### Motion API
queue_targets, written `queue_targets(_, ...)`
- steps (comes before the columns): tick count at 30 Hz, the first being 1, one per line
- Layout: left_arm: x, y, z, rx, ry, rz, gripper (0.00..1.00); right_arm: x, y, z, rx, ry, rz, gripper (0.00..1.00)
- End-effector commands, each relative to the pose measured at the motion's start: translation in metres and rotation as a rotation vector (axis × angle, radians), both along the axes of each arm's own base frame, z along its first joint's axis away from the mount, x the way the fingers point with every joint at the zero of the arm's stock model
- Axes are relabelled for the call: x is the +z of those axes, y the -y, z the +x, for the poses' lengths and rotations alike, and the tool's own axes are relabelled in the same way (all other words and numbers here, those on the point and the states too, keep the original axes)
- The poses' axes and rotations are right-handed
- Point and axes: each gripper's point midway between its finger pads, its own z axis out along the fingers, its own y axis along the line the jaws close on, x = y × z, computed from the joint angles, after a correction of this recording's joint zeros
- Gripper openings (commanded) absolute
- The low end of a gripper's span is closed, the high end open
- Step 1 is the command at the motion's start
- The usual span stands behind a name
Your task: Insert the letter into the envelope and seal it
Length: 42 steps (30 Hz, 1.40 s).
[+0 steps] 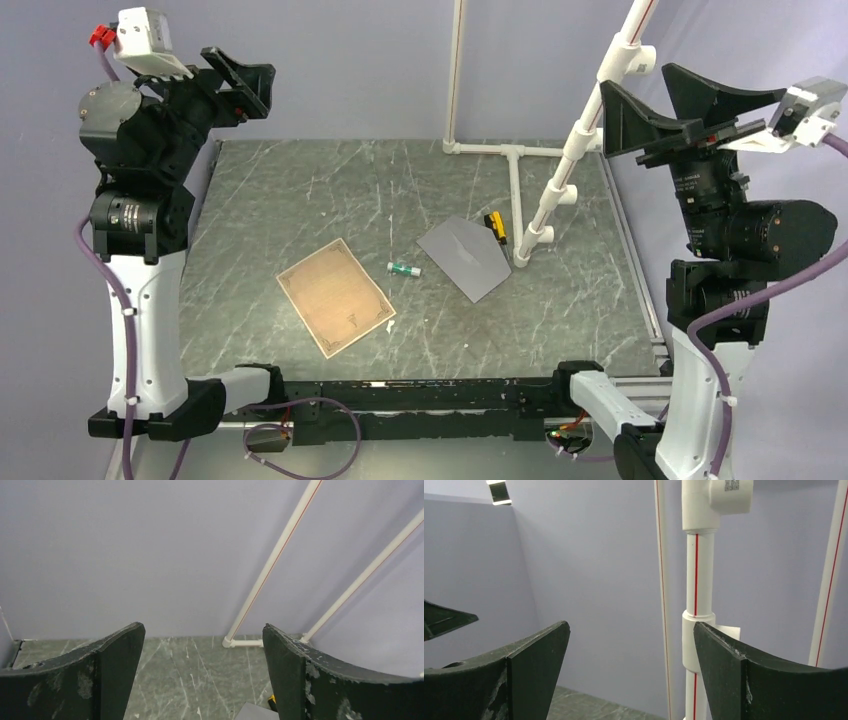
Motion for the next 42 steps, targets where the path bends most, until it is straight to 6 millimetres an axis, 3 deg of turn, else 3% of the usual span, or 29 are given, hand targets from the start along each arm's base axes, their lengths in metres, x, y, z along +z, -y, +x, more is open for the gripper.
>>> queue_targets(1,0.001,0.008,-0.002,-0.047,-0.004,-0.001,0.93,0.022,-0.004,-0.034,0.020,0.155,-0.027,1.00)
queue_targets(9,-0.030,0.017,0.015,-0.092,-0.103,0.012,0.93,0.024,-0.005,-0.046,0.001,0.198,-0.079,1.00)
queue_targets(14,-0.051,0.024,0.021,-0.134,-0.164,0.011,0.93,0.010,-0.037,-0.037,0.186,0.152,-0.169,0.99)
queue_targets(16,-0.063,0.027,0.024,-0.151,-0.188,0.014,0.93,0.007,-0.058,-0.047,0.323,0.162,-0.222,0.94)
queue_targets(20,-0.103,0.032,0.035,-0.173,-0.292,0.013,0.93,0.003,-0.085,-0.063,0.595,0.135,-0.213,0.93)
queue_targets(23,-0.145,0.035,0.042,-0.188,-0.396,0.002,0.93,-0.014,-0.101,-0.049,0.758,0.056,-0.172,0.86)
queue_targets(27,-0.219,0.025,0.044,-0.107,-0.575,-0.048,0.93,-0.047,-0.145,-0.033,0.828,-0.067,-0.157,0.82)
queue_targets(33,-0.322,0.022,0.022,-0.053,-0.831,-0.128,0.93,-0.137,-0.234,0.001,0.891,-0.411,-0.181,0.80)
queue_targets(37,-0.373,0.026,0.009,-0.032,-0.964,-0.205,0.91,-0.222,-0.272,0.039,0.822,-0.708,-0.188,0.82)
queue_targets(39,-0.394,0.030,0.004,-0.040,-1.022,-0.240,0.68,-0.270,-0.285,0.053,0.787,-0.824,-0.248,0.83)
queue_targets(42,-0.436,0.030,-0.004,-0.010,-1.122,-0.270,0.48,-0.359,-0.309,0.066,0.770,-1.025,-0.399,0.84)
